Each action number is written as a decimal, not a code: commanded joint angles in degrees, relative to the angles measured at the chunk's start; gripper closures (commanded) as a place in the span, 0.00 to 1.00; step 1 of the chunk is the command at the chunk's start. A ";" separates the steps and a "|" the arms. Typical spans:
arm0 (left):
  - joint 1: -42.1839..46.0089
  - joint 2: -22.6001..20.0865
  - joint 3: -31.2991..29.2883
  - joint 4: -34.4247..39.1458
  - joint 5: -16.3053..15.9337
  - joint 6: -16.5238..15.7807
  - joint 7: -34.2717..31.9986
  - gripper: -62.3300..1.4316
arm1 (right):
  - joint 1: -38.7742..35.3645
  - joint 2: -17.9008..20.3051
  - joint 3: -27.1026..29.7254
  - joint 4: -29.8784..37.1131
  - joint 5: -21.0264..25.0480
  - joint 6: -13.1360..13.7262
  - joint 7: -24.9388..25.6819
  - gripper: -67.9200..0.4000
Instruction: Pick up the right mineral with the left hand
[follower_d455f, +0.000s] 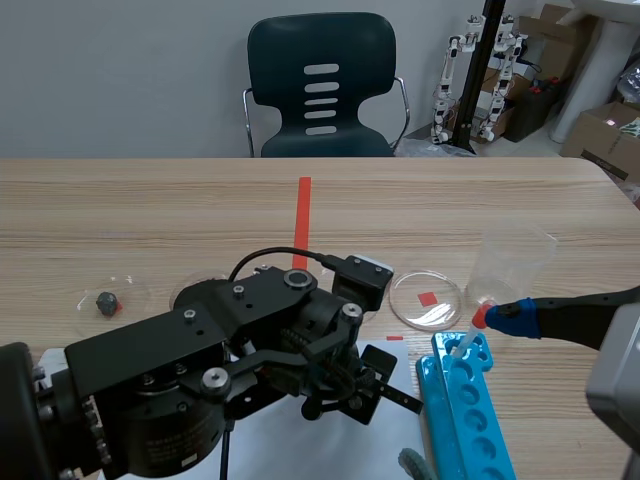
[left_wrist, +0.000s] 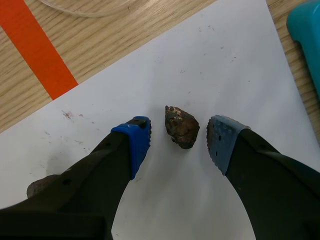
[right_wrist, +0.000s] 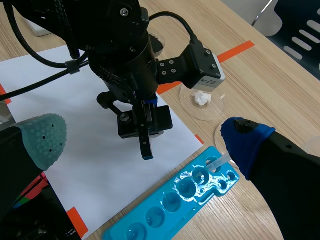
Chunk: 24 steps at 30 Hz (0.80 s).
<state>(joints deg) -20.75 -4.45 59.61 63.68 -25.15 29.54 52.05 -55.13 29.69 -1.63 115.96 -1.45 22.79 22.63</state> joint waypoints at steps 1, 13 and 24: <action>-0.04 0.79 -0.04 0.74 0.09 -0.17 -0.17 0.55 | -0.22 0.13 0.15 0.33 0.63 -0.24 0.85 0.04; -0.04 1.25 -0.07 -1.88 0.07 -0.17 -2.54 0.55 | -0.22 0.13 0.15 0.33 0.63 -0.24 0.87 0.04; -0.07 1.55 -0.07 -1.88 0.04 -0.26 -2.49 0.78 | -0.22 0.13 0.15 0.33 0.63 -0.24 0.85 0.04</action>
<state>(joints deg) -20.64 -3.81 59.61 60.84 -25.15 29.39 49.52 -55.13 29.69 -1.63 115.96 -1.45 22.79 22.63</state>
